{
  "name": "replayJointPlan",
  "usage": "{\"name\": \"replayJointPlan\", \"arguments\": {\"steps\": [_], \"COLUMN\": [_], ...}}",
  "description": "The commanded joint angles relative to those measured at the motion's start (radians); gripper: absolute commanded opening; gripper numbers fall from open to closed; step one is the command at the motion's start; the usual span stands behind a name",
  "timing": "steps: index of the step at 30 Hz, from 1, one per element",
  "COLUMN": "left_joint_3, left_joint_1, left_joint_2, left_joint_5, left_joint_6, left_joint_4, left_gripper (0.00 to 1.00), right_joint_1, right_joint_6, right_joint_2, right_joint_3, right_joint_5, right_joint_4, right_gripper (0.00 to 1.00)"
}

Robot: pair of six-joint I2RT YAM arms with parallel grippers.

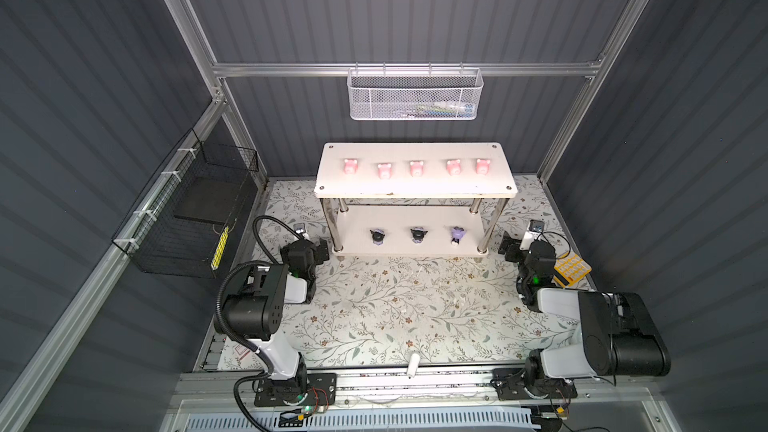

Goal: Place and organize the plastic toys onto the shelf

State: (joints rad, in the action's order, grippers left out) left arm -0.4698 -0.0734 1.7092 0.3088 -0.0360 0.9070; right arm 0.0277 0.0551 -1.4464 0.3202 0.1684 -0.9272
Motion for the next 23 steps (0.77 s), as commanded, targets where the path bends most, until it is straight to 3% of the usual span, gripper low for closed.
{"name": "replayJointPlan", "arguments": {"steps": [1, 3, 5, 23], "left_joint_3": [0.011, 0.01, 0.01, 0.009], "left_joint_1": [-0.005, -0.005, -0.005, -0.009], "left_joint_2": [0.004, 0.004, 0.004, 0.007], "left_joint_5": [-0.001, 0.001, 0.001, 0.007], "left_joint_6": [0.016, 0.017, 0.016, 0.019], "left_joint_4": [0.023, 0.023, 0.023, 0.022], "left_gripper": [1.0, 1.0, 1.0, 1.0], "right_joint_1": [0.002, 0.001, 0.001, 0.001], "right_joint_6": [0.025, 0.017, 0.023, 0.022], "right_joint_2": [0.005, -0.022, -0.005, -0.016], "right_joint_3": [-0.003, -0.02, -0.006, -0.013], "right_joint_5": [0.009, 0.015, 0.014, 0.015], "right_joint_4": [-0.03, -0.116, -0.054, -0.088], "right_gripper": [0.98, 0.99, 0.99, 0.99]}}
